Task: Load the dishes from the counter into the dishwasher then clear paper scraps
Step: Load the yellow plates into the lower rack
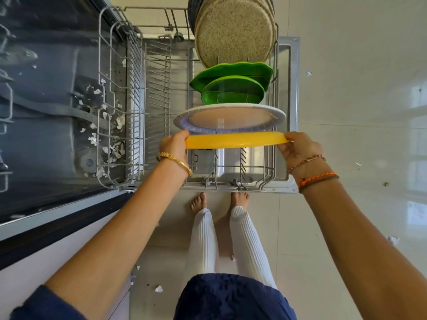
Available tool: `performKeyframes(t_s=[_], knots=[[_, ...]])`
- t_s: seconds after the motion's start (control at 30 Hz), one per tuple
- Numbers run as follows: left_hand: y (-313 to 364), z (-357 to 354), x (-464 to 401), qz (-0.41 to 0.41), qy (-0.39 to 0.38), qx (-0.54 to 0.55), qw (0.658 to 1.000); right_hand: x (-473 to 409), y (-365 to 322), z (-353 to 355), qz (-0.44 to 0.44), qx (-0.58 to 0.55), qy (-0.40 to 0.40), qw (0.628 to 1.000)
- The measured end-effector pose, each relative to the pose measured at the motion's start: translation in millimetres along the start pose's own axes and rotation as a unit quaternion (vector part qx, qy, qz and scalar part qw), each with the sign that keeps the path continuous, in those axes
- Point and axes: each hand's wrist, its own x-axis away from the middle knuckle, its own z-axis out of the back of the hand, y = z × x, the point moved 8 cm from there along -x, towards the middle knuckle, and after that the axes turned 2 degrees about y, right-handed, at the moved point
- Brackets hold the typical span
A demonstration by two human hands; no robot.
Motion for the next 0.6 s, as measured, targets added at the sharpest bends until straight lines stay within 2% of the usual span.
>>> performKeyframes(t_s=[0.1,0.33,0.47,0.6], knots=[[11.1,-8.6,10.3,0.019,-0.026,0.026,0.999,3.4,-5.8,0.2,-0.024,-0.058,-0.001,0.998],[-7.2,-7.9,10.5,0.043,-0.005,-0.022,0.999,-1.1,13.6,8.1,-0.058,-0.031,0.019,0.998],[-3.3,-6.4,11.3,-0.007,0.021,-0.039,0.999,-5.5,12.0,8.8,-0.045,-0.022,0.039,0.998],[-1.6,-1.0,14.8,-0.048,0.06,-0.149,0.986,-1.3,10.5,12.9,-0.036,0.011,0.049,0.998]])
